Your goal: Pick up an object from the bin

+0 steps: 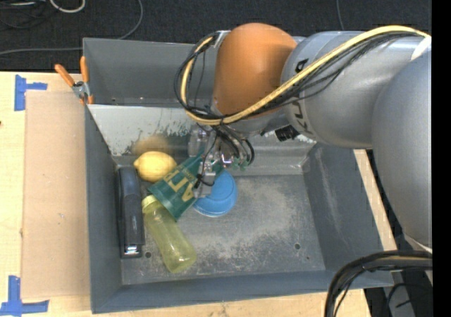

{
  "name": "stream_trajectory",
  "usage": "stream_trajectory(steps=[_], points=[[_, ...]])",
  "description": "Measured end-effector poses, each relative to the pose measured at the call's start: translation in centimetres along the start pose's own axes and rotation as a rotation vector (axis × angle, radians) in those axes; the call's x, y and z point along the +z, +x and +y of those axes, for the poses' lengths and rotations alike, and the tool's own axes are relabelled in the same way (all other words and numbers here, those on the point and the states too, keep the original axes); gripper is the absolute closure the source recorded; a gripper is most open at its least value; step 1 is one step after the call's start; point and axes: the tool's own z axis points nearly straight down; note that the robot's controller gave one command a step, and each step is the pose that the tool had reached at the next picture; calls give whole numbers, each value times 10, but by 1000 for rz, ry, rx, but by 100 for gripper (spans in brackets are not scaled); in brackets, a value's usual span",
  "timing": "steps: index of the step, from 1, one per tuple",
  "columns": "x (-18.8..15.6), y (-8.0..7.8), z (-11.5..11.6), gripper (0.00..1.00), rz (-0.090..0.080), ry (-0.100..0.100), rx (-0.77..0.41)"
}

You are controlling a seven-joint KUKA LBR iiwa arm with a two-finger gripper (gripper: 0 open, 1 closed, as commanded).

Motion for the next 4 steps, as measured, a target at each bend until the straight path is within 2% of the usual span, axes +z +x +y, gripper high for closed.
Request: stream_trajectory(steps=[1,2,3,4], points=[[0,0,0,0,0,0,0],[67,3,29,0,9,0,16],[65,-3,14,0,-7,-5,5],[91,7,22,0,8,-2,26]])
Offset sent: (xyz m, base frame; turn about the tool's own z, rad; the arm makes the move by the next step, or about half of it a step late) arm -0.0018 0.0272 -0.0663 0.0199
